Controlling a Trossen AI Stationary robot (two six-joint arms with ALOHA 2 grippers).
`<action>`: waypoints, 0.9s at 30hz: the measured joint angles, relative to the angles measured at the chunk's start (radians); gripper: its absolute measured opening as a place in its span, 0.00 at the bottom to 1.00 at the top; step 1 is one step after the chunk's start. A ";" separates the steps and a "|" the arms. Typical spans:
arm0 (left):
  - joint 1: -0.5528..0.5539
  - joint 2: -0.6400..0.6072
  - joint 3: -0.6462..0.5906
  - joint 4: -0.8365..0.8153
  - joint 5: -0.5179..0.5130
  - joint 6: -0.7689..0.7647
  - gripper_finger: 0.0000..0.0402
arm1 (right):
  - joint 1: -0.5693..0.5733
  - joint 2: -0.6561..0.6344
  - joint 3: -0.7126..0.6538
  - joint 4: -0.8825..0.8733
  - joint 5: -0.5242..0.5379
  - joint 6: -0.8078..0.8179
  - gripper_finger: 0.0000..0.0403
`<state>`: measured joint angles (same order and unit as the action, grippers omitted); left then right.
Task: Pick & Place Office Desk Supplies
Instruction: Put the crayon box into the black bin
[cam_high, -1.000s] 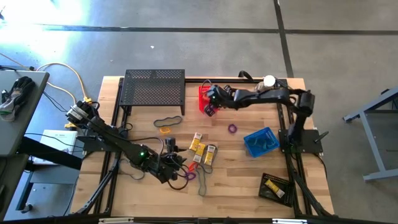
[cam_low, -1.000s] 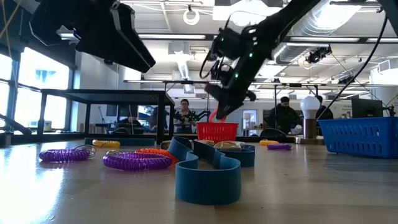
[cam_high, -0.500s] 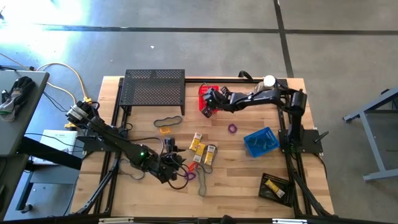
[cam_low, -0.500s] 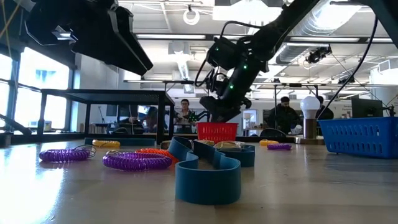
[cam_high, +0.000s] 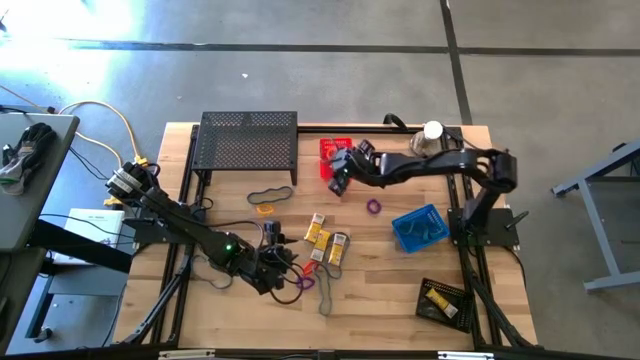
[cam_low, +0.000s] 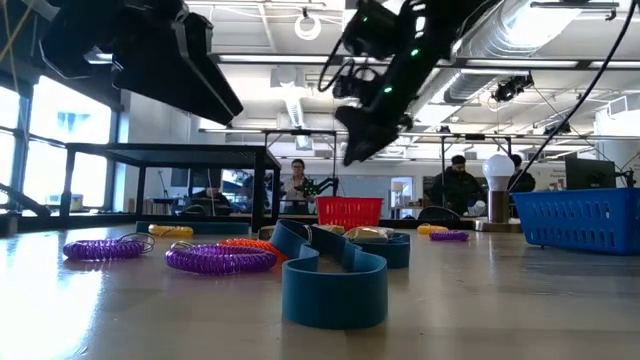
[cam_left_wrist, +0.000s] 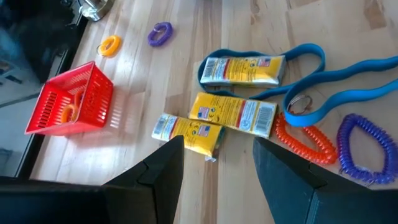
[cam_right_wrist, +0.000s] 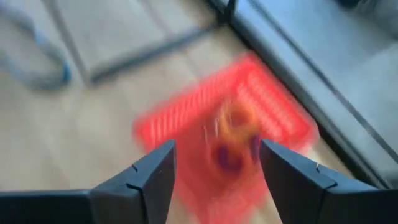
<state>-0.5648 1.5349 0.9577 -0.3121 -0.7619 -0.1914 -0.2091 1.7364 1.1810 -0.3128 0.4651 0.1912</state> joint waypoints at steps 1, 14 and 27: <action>0.000 0.000 0.000 -0.006 0.000 -0.003 0.46 | 0.016 -0.013 -0.002 -0.061 0.004 0.015 0.54; 0.017 0.000 0.000 -0.029 0.006 -0.071 0.46 | 0.209 -0.049 -0.002 -0.528 0.035 0.332 0.55; 0.051 0.000 -0.020 -0.030 0.008 -0.134 0.46 | 0.406 -0.048 -0.002 -0.706 0.160 0.531 0.55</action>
<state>-0.5133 1.5349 0.9376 -0.3423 -0.7537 -0.3249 0.1971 1.6882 1.1790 -1.0192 0.6255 0.7219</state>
